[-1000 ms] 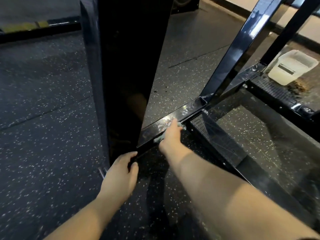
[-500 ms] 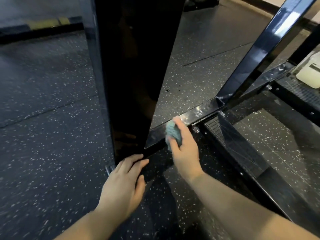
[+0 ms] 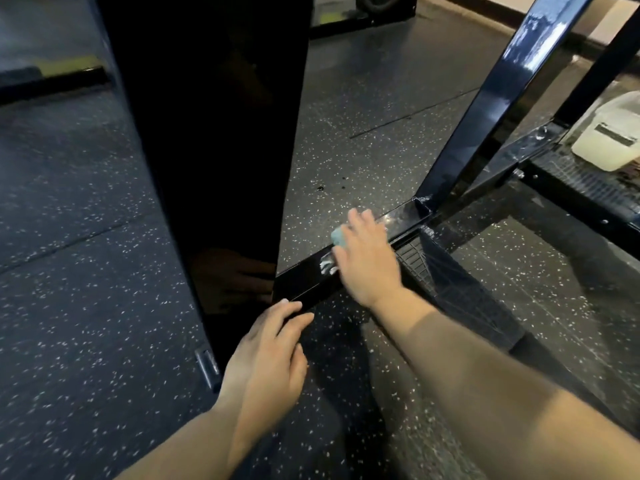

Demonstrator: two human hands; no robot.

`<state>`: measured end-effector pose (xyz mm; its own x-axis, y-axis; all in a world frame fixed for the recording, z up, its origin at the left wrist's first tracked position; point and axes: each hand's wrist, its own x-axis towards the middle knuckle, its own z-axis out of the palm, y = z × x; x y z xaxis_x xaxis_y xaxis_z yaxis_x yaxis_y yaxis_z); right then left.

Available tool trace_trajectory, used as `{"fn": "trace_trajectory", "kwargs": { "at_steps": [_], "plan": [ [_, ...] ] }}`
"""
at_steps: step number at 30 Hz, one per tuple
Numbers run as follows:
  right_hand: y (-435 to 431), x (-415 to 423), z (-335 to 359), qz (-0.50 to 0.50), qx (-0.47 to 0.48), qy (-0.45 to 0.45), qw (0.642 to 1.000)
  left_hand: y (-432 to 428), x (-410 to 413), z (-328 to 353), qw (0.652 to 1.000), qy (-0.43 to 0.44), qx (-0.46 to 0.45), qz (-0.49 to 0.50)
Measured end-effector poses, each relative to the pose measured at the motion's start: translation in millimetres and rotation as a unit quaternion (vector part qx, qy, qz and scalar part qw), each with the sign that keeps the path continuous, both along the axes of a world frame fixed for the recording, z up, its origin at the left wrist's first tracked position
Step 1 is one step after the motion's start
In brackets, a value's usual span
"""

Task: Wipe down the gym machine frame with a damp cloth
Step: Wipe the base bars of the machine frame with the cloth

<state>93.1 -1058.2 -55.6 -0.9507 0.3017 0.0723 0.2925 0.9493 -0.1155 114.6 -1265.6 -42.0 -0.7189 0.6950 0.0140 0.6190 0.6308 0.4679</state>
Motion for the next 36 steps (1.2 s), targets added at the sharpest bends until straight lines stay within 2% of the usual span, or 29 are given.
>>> {"fn": "trace_trajectory", "kwargs": {
  "at_steps": [1, 3, 4, 5, 7, 8, 10, 12, 14, 16, 17, 18, 19, 21, 23, 25, 26, 28, 30, 32, 34, 36],
  "plan": [
    [-19.9, 0.8, -1.9, 0.03, -0.032, 0.009, 0.999, 5.6, 0.4, 0.3, 1.0, -0.008, 0.01, 0.012],
    [-50.4, 8.5, -13.6, 0.158, -0.1, 0.054, 0.981, 15.4, 2.9, -2.6, 0.998, -0.028, 0.036, 0.04],
    [-51.9, 13.3, -15.4, 0.223, -0.104, 0.06, 0.967, 17.0, 4.5, -4.2, 0.997, -0.036, 0.045, 0.048],
    [-38.9, 13.3, -13.2, 0.256, -0.068, 0.075, 0.961, 17.2, 5.7, -5.9, 0.997, -0.042, 0.046, 0.053],
    [1.5, 11.7, -5.1, 0.225, 0.017, 0.06, 0.972, 15.6, 6.4, -7.1, 0.996, -0.06, 0.035, 0.057],
    [25.9, 9.9, -5.4, 0.165, 0.016, 0.027, 0.986, 15.4, 5.8, -6.0, 0.996, -0.068, 0.025, 0.055],
    [65.4, 6.3, -13.7, 0.015, 0.032, 0.017, 0.999, 20.1, 2.7, -2.8, 0.996, -0.074, 0.002, 0.052],
    [62.8, -1.2, -14.5, -0.052, 0.009, 0.025, 0.998, 30.5, 0.0, -3.3, 0.995, -0.08, -0.008, 0.052],
    [19.8, -1.1, -12.2, 0.02, 0.03, 0.053, 0.998, 43.4, -2.5, -6.4, 0.994, -0.089, 0.006, 0.068],
    [-17.0, 7.6, -22.2, 0.152, -0.039, 0.133, 0.979, 52.9, -4.0, -7.6, 0.988, -0.1, 0.028, 0.117],
    [-23.4, 15.0, -24.2, 0.195, -0.083, 0.134, 0.968, 56.3, -4.0, -7.7, 0.985, -0.101, 0.037, 0.138],
    [-11.6, 18.5, -25.9, 0.231, -0.084, 0.118, 0.962, 57.5, -4.2, -7.6, 0.984, -0.1, 0.036, 0.146],
    [9.2, 18.3, -26.7, 0.25, -0.043, 0.112, 0.961, 57.6, -4.5, -7.1, 0.984, -0.097, 0.026, 0.146],
    [59.9, 12.5, -23.8, 0.192, 0.03, 0.061, 0.979, 56.5, -5.7, -5.0, 0.987, -0.092, -0.006, 0.134],
    [102.0, 6.3, -17.2, 0.037, 0.067, 0.001, 0.997, 58.2, -6.9, -2.0, 0.987, -0.087, -0.043, 0.126],
    [103.9, 0.1, -13.7, -0.094, 0.031, -0.012, 0.995, 62.6, -7.0, 0.9, 0.986, -0.081, -0.07, 0.128],
    [89.1, -2.0, -15.8, -0.111, 0.029, 0.012, 0.993, 64.9, -6.8, 1.7, 0.985, -0.08, -0.076, 0.133],
    [42.6, -3.2, -23.0, -0.03, 0.031, 0.035, 0.998, 67.8, -7.3, 2.0, 0.983, -0.081, -0.069, 0.151],
    [5.1, 9.1, -32.9, 0.11, -0.027, 0.074, 0.991, 68.8, -7.0, 1.5, 0.981, -0.085, -0.051, 0.165],
    [13.2, 16.4, -26.8, 0.192, -0.043, 0.077, 0.977, 67.4, -7.8, 2.8, 0.98, -0.094, -0.039, 0.172],
    [45.9, 12.1, -20.7, 0.199, 0.028, 0.06, 0.978, 64.7, -9.5, 5.2, 0.979, -0.107, -0.033, 0.17],
    [77.1, 0.3, -20.1, 0.066, 0.034, 0.048, 0.996, 61.7, -10.4, 5.8, 0.98, -0.113, -0.034, 0.158]
  ]
}}
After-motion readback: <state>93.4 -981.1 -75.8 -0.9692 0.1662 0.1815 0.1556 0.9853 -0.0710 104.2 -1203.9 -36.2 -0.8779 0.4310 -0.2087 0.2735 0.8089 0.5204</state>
